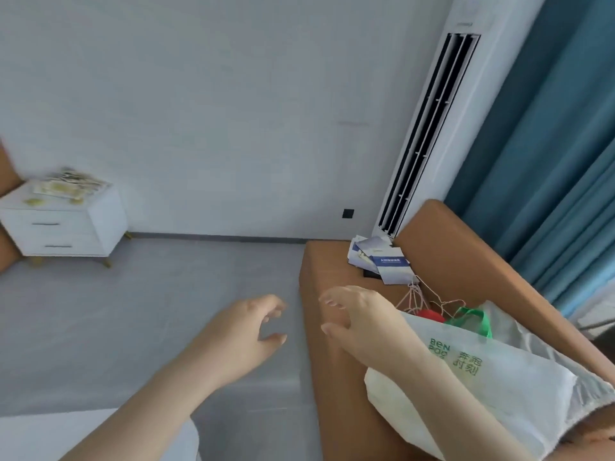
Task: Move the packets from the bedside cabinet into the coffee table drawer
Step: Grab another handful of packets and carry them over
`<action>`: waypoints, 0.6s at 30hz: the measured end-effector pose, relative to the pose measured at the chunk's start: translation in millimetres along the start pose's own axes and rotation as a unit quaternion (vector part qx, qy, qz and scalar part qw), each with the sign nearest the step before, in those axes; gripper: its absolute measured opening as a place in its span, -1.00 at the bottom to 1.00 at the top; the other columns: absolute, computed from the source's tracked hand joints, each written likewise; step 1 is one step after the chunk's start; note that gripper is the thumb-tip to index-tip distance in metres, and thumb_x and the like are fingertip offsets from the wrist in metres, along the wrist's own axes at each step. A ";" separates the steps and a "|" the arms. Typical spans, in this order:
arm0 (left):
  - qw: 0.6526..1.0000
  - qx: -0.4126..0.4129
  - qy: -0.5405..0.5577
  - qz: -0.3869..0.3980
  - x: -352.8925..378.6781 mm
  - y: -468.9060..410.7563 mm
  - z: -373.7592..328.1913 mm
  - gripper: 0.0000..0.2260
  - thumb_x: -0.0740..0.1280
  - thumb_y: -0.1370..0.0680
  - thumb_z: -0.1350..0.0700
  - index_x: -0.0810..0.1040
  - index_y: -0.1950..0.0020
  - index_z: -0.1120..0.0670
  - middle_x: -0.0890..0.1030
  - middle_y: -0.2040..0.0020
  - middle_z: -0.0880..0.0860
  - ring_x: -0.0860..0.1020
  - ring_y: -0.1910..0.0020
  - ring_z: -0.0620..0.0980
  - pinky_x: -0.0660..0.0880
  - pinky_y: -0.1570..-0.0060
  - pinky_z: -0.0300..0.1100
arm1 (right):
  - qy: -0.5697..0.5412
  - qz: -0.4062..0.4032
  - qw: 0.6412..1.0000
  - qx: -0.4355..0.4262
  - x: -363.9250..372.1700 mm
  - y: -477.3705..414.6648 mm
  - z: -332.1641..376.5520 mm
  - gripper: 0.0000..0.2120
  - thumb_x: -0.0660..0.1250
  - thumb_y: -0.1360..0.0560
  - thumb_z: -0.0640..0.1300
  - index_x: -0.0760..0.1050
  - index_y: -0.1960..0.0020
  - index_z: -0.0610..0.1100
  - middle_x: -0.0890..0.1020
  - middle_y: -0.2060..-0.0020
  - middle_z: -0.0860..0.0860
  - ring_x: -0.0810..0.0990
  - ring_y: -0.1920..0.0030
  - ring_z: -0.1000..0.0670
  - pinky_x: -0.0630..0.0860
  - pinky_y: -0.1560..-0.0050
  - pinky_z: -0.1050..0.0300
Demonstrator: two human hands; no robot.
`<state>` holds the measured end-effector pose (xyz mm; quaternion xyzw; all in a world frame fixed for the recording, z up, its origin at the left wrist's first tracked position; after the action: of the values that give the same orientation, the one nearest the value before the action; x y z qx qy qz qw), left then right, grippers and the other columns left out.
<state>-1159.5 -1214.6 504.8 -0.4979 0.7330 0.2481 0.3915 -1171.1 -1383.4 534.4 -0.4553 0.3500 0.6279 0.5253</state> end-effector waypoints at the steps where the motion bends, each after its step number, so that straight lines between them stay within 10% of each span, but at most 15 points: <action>1: 1.000 -0.006 -0.001 -0.009 -7.3 -13.2 11.3 -0.65 0.38 -0.50 0.01 0.46 -0.28 -0.05 0.55 -0.20 -0.15 0.51 -0.17 -0.18 0.44 -0.18 -0.23 | -0.001 0.003 1.000 -0.008 2.6 -21.6 1.6 -0.61 0.35 -0.48 -0.06 0.47 -0.30 0.03 0.56 -0.20 0.14 0.52 -0.19 0.14 0.45 -0.14 0.27; 18: 0.990 -0.110 -0.020 -0.084 -126.4 -241.0 188.9 -0.65 0.37 -0.50 -0.01 0.45 -0.27 -0.07 0.54 -0.17 -0.19 0.50 -0.11 -0.20 0.43 -0.14 -0.26 | -0.004 0.052 0.991 -0.123 32.9 -367.4 33.6 -0.62 0.31 -0.51 -0.02 0.44 -0.33 0.06 0.54 -0.24 0.16 0.49 -0.22 0.13 0.38 -0.16 0.28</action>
<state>-850.1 -1096.4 507.1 -0.5928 0.6485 0.3038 0.3685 -819.5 -1266.7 529.2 -0.4951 0.2912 0.6942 0.4337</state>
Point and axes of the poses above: each hand's wrist, its own y-axis away from the middle knuckle, its own x-axis out of the palm, z = x × y, the point moved 7 cm from there along -y, towards the middle knuckle
